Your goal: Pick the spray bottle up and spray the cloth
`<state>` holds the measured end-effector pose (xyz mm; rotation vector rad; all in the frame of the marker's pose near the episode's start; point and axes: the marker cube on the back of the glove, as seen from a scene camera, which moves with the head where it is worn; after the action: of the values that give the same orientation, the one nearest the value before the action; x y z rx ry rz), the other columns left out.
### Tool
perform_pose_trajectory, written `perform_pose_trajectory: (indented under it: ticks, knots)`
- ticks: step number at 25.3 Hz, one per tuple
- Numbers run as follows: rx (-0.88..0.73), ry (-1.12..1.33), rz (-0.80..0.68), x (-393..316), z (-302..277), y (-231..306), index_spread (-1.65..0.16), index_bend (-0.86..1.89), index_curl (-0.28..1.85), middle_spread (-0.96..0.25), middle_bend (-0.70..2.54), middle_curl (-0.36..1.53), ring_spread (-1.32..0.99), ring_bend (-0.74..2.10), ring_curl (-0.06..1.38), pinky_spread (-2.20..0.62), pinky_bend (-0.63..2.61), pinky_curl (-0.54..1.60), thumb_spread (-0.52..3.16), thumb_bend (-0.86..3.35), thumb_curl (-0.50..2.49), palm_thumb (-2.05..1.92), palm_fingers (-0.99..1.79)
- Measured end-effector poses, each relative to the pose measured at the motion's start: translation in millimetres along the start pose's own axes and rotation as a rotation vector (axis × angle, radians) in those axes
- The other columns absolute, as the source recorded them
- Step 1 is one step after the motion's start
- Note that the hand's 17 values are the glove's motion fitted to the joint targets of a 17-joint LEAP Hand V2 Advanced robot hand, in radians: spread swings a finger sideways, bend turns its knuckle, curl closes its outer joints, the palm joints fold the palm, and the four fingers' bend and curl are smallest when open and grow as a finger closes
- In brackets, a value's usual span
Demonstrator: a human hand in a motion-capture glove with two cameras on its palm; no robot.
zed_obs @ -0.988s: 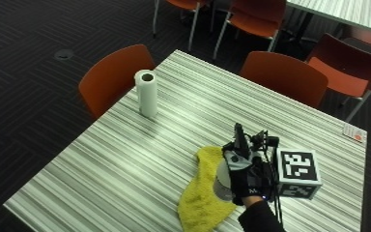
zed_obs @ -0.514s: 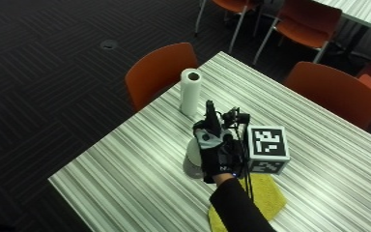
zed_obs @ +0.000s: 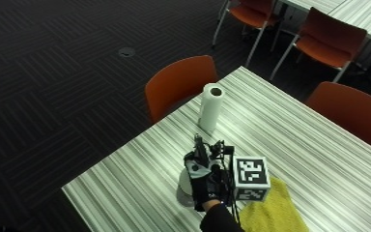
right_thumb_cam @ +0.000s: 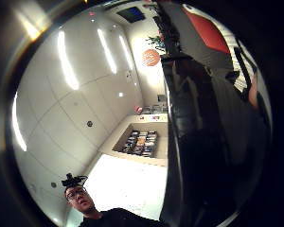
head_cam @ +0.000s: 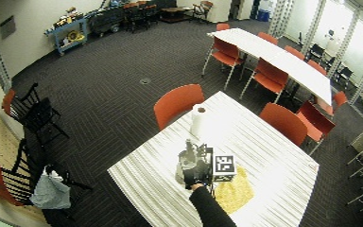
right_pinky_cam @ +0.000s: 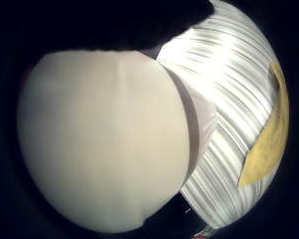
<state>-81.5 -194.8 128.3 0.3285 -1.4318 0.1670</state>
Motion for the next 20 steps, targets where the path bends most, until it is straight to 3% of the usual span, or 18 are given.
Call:
perform_pose_trajectory:
  ticks: [20]
  knots:
    - [-0.084, 0.139, 0.1, 66, -15, 10, -0.15, 0.48, 0.64, -0.05, 0.67, 0.64, -0.16, 0.49, 0.49, 0.19, 0.05, 0.06, 0.52, -0.02, 0.85, 1.14, 0.77]
